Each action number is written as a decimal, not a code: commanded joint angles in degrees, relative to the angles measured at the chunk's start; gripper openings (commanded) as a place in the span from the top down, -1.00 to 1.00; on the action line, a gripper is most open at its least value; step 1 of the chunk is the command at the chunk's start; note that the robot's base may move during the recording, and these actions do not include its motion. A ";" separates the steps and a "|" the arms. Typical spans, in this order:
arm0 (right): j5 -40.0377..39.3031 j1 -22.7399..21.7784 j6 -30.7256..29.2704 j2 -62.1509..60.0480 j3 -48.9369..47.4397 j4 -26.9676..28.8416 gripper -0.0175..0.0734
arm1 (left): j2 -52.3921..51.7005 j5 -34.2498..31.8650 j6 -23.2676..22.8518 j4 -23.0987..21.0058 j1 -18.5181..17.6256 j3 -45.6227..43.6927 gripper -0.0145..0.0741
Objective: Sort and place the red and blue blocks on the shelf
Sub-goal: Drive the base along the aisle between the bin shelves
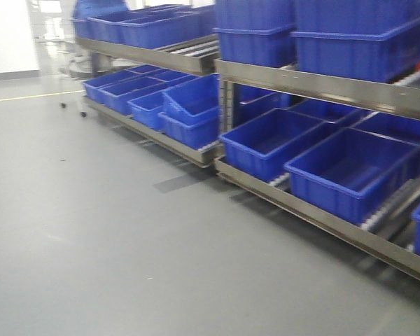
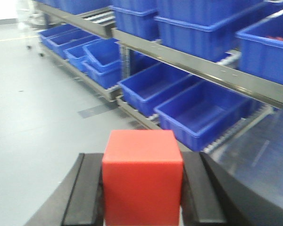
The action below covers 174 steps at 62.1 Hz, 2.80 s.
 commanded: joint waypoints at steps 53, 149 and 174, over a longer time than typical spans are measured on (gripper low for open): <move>-4.90 -0.24 -0.91 0.19 -1.60 0.16 0.43 | 0.45 -5.10 0.13 -0.40 0.11 -1.72 0.39; -4.90 -0.24 -0.91 0.19 -1.60 0.16 0.43 | 0.45 -5.10 0.13 -0.40 0.11 -1.72 0.39; -4.90 -0.24 -0.91 0.19 -1.60 0.16 0.43 | 0.45 -5.10 0.13 -0.40 0.11 -1.72 0.39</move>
